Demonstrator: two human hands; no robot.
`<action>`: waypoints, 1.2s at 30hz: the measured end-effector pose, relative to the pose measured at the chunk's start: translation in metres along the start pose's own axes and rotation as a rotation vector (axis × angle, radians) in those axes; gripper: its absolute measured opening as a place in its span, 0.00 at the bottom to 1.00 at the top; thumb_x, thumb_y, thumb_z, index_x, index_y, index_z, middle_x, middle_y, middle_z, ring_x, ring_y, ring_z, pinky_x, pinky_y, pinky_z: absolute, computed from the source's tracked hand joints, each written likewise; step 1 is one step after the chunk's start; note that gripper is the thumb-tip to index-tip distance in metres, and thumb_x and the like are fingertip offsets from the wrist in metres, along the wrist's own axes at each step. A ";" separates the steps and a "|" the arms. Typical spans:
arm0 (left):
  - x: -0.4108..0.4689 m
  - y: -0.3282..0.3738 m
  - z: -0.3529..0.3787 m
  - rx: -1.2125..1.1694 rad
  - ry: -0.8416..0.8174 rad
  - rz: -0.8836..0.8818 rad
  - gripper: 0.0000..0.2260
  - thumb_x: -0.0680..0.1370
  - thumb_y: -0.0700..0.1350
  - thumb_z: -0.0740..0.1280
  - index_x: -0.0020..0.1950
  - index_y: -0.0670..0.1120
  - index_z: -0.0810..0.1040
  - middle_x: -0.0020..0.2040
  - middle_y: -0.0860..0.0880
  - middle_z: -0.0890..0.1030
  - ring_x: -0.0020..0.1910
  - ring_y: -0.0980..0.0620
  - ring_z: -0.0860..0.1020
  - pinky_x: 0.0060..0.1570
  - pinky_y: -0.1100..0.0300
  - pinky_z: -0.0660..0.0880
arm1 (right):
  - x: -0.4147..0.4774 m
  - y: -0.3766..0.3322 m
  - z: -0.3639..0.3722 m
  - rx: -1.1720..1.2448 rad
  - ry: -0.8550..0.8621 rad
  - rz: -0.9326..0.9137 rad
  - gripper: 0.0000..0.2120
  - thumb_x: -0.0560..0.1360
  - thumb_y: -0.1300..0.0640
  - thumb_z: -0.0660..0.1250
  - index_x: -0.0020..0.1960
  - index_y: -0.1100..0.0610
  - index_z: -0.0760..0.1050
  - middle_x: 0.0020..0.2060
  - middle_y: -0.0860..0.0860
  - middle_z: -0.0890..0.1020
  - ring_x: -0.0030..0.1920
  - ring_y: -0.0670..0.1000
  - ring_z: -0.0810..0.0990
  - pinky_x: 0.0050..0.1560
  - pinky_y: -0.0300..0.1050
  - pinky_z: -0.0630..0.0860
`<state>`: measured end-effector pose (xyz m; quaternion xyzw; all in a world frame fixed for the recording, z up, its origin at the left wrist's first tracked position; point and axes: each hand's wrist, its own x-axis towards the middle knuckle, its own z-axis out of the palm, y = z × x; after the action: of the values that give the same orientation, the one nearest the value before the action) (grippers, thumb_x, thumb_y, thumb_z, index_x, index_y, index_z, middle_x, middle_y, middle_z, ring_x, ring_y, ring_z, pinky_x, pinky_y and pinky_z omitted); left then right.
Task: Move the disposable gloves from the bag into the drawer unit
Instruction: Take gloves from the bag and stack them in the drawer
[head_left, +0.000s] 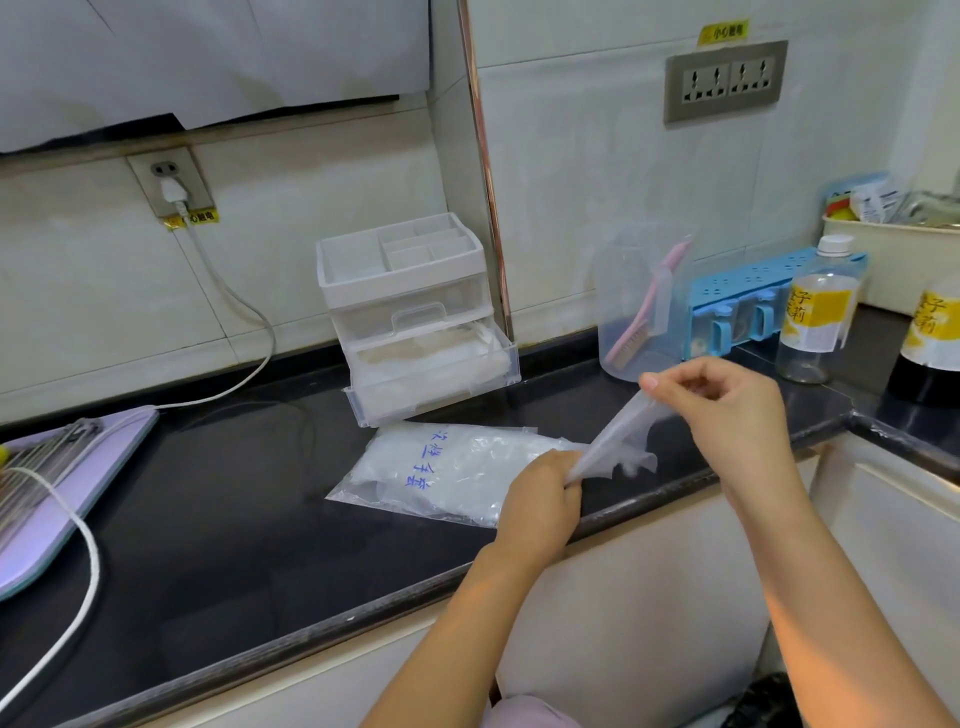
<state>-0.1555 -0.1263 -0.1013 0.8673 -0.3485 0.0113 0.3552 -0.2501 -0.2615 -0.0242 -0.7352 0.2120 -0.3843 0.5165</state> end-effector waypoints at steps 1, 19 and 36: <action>0.001 -0.001 0.000 -0.012 0.000 -0.019 0.14 0.82 0.43 0.56 0.64 0.50 0.77 0.57 0.49 0.80 0.53 0.52 0.77 0.53 0.66 0.69 | 0.004 -0.003 -0.001 0.002 -0.001 -0.017 0.05 0.70 0.52 0.74 0.40 0.52 0.80 0.38 0.50 0.81 0.41 0.47 0.77 0.39 0.36 0.71; -0.001 0.007 -0.105 -0.390 -0.409 -0.094 0.41 0.70 0.36 0.74 0.77 0.51 0.57 0.73 0.50 0.68 0.70 0.56 0.68 0.67 0.64 0.66 | 0.061 -0.109 0.003 0.568 -0.920 -0.124 0.11 0.74 0.66 0.57 0.34 0.57 0.63 0.50 0.63 0.83 0.51 0.59 0.83 0.46 0.42 0.79; -0.006 0.018 -0.153 -0.755 -0.070 -0.030 0.04 0.75 0.40 0.69 0.41 0.42 0.76 0.32 0.53 0.79 0.30 0.60 0.75 0.33 0.71 0.70 | 0.093 -0.120 0.029 0.180 -1.377 -0.104 0.08 0.72 0.65 0.63 0.35 0.57 0.70 0.45 0.64 0.82 0.48 0.57 0.83 0.47 0.42 0.78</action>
<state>-0.1361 -0.0360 0.0221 0.6803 -0.3273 -0.1525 0.6378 -0.1807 -0.2647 0.1138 -0.7753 -0.2320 0.1290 0.5731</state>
